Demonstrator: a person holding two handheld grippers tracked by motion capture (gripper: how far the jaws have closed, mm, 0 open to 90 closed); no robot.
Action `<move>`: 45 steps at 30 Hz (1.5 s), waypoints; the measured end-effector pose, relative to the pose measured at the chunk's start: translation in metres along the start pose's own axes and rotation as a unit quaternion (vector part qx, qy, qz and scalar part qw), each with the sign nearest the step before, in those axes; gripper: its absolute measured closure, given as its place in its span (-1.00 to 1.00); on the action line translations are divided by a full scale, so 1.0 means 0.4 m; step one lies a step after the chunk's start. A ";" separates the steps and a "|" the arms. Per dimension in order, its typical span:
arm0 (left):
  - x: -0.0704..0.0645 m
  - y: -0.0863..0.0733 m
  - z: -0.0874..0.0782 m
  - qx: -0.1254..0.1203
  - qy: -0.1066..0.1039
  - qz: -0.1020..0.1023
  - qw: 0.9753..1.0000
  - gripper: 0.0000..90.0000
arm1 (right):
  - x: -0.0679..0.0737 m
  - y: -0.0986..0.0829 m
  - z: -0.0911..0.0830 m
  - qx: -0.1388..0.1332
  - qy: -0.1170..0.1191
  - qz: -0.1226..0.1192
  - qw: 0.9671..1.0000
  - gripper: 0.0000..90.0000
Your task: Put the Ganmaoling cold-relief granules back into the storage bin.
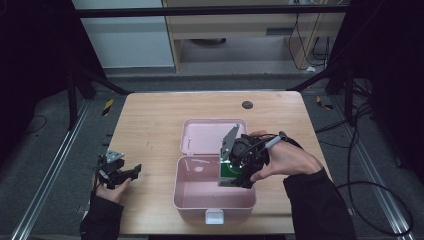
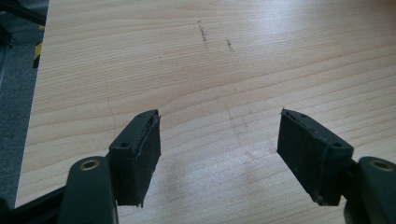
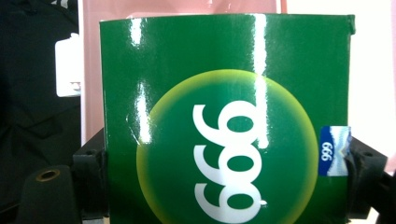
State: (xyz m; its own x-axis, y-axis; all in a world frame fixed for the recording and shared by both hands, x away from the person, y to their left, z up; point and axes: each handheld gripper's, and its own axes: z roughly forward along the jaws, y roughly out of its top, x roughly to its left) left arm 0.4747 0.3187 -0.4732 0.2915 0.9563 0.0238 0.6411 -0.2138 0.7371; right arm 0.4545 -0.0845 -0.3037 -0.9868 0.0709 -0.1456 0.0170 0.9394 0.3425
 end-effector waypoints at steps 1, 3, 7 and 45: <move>0.000 0.000 0.000 0.000 0.000 0.000 1.000 -0.35 | 0.001 -0.001 0.011 0.000 0.003 0.000 1.000 -0.64; 0.001 0.000 0.000 0.001 0.000 0.000 1.000 -0.35 | 0.002 -0.004 0.022 0.003 0.008 -0.001 1.000 -0.64; 0.000 0.000 0.000 0.000 0.000 0.000 1.000 -0.35 | 0.002 -0.008 0.035 0.013 0.008 -0.004 1.000 -0.64; 0.002 -0.001 -0.001 0.000 0.000 0.000 1.000 -0.35 | -0.003 -0.046 0.196 0.039 0.049 -0.007 0.998 -0.65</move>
State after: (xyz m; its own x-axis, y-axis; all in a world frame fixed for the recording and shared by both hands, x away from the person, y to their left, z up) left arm 0.4747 0.3196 -0.4732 0.2905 0.9566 0.0238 0.6411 -0.2130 0.7373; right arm 0.4682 -0.0754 -0.3825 -0.9979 0.0287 -0.0579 0.0122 0.9634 0.2679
